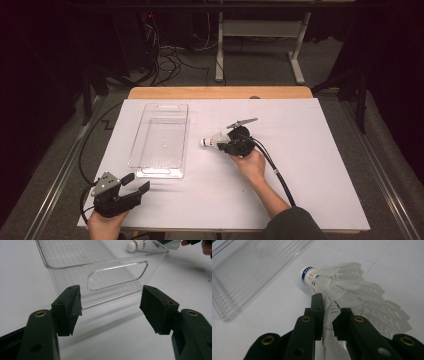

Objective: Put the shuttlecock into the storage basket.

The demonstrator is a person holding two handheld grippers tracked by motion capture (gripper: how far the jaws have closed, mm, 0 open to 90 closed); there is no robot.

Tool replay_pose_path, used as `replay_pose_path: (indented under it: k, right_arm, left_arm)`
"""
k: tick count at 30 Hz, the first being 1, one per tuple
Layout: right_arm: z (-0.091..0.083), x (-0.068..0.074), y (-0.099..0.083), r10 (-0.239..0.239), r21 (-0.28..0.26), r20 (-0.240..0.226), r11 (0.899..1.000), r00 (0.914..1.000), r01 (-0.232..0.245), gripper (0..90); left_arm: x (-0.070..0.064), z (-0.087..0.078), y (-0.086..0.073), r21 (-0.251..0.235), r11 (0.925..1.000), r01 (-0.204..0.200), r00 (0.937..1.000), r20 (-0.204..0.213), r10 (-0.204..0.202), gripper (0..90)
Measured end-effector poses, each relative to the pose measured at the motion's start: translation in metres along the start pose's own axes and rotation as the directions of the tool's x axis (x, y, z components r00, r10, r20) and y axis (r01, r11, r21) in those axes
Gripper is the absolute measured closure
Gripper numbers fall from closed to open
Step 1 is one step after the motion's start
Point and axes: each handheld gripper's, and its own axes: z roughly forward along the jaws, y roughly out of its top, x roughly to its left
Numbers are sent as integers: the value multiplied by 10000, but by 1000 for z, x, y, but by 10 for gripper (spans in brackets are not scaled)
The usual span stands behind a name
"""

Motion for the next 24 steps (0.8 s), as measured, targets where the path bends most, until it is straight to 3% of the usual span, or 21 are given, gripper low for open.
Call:
replay_pose_path:
  k: [24]
  right_arm:
    - [-12, -1, 3, -163, -77, 86, 9998, 9998, 164, 879]
  left_arm:
    - [0, 0, 0, 5, 10000, -18, 10000, -4, 18, 341]
